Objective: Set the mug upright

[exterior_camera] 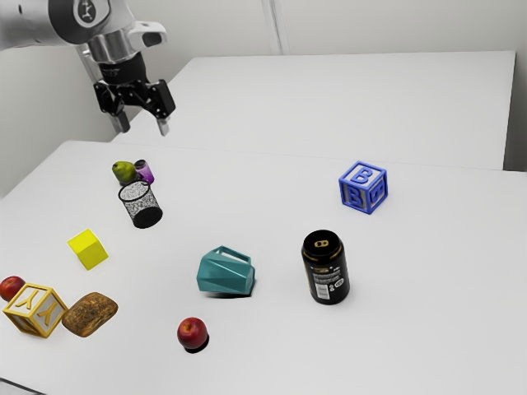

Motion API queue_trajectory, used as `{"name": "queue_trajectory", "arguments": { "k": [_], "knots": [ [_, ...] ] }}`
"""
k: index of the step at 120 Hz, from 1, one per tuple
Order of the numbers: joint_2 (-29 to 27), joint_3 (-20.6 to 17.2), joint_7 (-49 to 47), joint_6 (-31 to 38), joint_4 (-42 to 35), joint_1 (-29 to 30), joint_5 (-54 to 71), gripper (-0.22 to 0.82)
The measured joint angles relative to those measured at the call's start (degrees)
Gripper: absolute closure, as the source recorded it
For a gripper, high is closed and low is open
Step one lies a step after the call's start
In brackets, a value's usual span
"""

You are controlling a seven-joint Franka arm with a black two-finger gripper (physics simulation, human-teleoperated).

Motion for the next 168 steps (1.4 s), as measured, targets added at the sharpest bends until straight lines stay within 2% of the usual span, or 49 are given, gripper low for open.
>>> {"name": "queue_trajectory", "arguments": {
  "k": [33, 65, 87, 109, 133, 168],
  "knots": [
    [-0.6, -1.0, -0.9, 2.7, -1.8, 1.5, 0.9, 0.0],
    [-5.6, -1.4, 0.3, 7.8, -15.9, 4.2, -6.2, 0.0],
    [-7.5, -1.3, 6.3, 15.9, -26.6, 8.9, -13.2, 0.0],
    [-7.7, -1.3, 14.5, 22.6, -34.9, 10.2, -22.5, 0.0],
    [-5.7, -1.2, 22.7, 26.7, -41.0, 11.1, -29.8, 0.0],
    [1.8, -1.2, 35.0, 28.4, -43.5, 12.0, -42.0, 0.0]
  ]
}}
